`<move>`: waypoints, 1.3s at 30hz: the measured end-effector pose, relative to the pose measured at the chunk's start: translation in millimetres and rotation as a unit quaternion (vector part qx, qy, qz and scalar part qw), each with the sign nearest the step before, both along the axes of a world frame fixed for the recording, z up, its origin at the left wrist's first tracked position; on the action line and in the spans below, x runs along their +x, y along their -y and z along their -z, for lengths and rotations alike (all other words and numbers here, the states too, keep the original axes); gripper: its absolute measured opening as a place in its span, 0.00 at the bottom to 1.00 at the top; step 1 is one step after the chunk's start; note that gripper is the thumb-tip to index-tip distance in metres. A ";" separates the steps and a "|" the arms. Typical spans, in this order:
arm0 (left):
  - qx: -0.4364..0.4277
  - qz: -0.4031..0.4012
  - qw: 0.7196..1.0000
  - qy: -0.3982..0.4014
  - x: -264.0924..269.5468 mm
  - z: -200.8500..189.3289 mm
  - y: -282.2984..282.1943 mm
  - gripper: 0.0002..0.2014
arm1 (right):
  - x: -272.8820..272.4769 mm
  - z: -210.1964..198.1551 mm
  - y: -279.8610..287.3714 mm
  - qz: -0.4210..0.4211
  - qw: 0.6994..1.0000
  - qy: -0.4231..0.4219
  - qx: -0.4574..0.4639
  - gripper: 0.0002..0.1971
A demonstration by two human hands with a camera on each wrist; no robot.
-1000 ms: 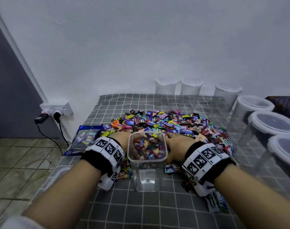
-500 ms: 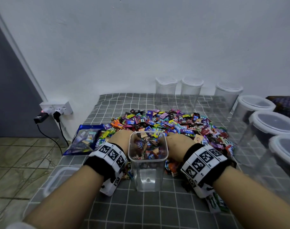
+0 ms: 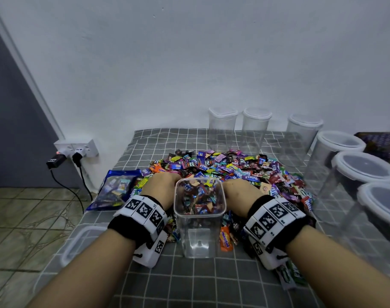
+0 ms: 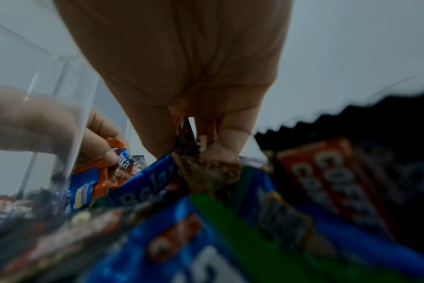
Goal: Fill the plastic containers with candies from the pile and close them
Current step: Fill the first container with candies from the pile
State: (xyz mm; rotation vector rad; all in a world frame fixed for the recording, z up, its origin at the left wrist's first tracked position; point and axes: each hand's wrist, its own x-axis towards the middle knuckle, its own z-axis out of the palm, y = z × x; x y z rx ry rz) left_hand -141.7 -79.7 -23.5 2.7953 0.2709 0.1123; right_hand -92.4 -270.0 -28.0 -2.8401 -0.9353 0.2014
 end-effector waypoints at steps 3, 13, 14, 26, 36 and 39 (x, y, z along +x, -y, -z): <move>-0.041 -0.006 0.999 0.036 -7.4 -8.6 0.7 0.12 | 1.4 -1.8 3.3 0.019 1.000 -0.008 0.023 0.08; -0.145 -0.033 0.979 0.141 -20.3 -30.6 -4.8 0.10 | -7.3 -38.2 12.0 0.061 0.986 0.038 0.153 0.06; -0.157 -0.031 0.976 0.150 -21.0 -31.5 -5.2 0.10 | -8.0 -43.4 12.6 0.062 0.982 0.047 0.175 0.05; -0.200 -0.016 0.958 0.204 -34.3 -46.3 1.6 0.08 | -50.0 -87.7 -1.8 -0.049 0.937 0.088 0.334 0.02; -0.207 0.002 0.953 0.220 -42.3 -51.8 7.3 0.05 | -67.2 -66.5 -10.1 -0.123 0.953 0.098 0.258 0.12; -0.210 0.004 0.952 0.222 -43.1 -52.9 8.0 0.05 | -71.6 -67.3 -9.6 -0.133 0.949 0.102 0.267 0.19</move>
